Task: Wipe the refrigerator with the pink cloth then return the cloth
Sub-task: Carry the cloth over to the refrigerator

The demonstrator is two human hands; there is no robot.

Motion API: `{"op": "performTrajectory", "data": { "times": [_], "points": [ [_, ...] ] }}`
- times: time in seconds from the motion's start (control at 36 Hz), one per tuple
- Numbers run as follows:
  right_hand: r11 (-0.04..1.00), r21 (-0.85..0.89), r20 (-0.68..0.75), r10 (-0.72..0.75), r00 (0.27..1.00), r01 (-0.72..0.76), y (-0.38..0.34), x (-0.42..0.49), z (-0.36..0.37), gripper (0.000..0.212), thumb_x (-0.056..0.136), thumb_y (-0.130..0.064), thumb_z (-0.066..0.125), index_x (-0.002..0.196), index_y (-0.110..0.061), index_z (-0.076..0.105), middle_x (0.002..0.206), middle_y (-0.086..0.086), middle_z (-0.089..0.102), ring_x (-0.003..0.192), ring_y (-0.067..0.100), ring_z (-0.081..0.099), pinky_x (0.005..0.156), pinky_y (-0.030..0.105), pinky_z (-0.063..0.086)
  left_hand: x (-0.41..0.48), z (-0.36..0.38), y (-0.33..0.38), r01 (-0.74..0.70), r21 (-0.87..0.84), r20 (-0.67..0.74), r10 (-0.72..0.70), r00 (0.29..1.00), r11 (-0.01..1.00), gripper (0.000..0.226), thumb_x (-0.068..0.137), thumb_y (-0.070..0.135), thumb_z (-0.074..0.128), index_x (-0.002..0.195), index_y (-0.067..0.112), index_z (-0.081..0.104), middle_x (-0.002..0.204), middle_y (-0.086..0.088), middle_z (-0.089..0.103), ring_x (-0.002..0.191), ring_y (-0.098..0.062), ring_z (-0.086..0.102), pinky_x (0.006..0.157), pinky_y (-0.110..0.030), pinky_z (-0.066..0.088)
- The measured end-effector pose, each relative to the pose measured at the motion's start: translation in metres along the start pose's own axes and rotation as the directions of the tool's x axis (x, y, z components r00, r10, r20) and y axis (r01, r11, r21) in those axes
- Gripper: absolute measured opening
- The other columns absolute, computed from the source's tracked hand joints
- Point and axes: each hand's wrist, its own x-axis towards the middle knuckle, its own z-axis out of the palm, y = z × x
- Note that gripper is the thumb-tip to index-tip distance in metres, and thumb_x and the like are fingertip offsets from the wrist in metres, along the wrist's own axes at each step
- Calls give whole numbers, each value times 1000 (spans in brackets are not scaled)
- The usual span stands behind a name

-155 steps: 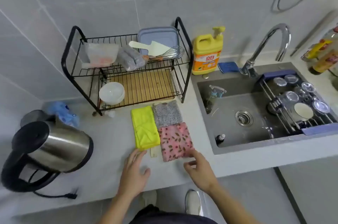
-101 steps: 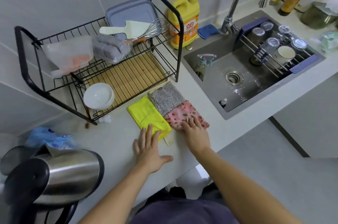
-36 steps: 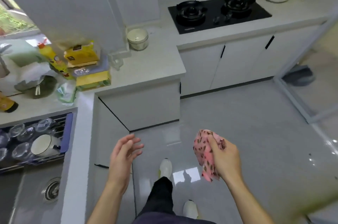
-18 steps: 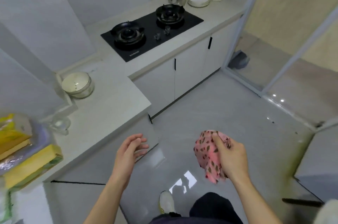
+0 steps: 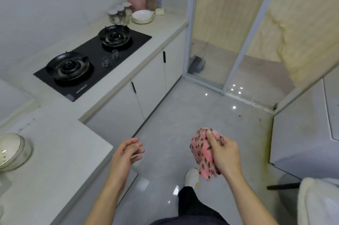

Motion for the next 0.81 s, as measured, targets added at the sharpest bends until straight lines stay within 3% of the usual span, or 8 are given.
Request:
{"op": "performTrajectory", "data": {
  "times": [0.25,0.42,0.5,0.61,0.72,0.81],
  "points": [
    [1000,30,-37,6,999,-4,-32,97,-11,56,97,-49,68,82,4,71,74,17,73,75,33,71,67,45,58,79,78,50,-19,71,102,11,995,997,19,104,10,58,119,10,70,109,-12,77,98,-26,74,86,-37,56],
    [999,50,-61,-1,998,4,-45,152,-40,46,101,-44,64,70,-10,70,66,-2,73,67,13,70,61,29,49,126,132,76,-49,83,131,38,991,995,20,104,11,57,118,11,71,108,-10,77,97,-26,74,85,-36,55],
    [999,39,-68,5,998,-2,-46,177,-50,36,101,-40,65,71,-24,74,69,-13,75,69,-1,69,68,29,50,144,160,80,-37,75,146,26,989,996,20,105,9,55,117,10,71,109,-12,77,96,-26,73,86,-38,55],
    [998,48,-98,56,994,-52,-49,205,-59,34,103,-43,62,82,-22,79,76,-6,77,79,7,73,77,32,56,161,193,86,-26,102,183,7,983,994,20,104,9,56,117,10,71,108,-11,77,98,-28,74,86,-39,55],
    [992,60,-135,116,984,-108,-48,233,-64,55,106,-48,52,92,0,73,84,15,75,83,26,73,82,46,59,184,220,95,-17,126,204,-10,979,992,20,104,8,56,116,11,72,108,-12,77,97,-28,74,85,-39,55],
    [988,65,-155,149,977,-140,-47,253,-66,61,106,-50,51,97,7,70,90,24,73,87,35,72,82,50,57,207,237,101,-8,140,221,-24,975,990,20,104,8,56,116,11,72,107,-12,77,98,-29,74,87,-41,55]
  ]
}}
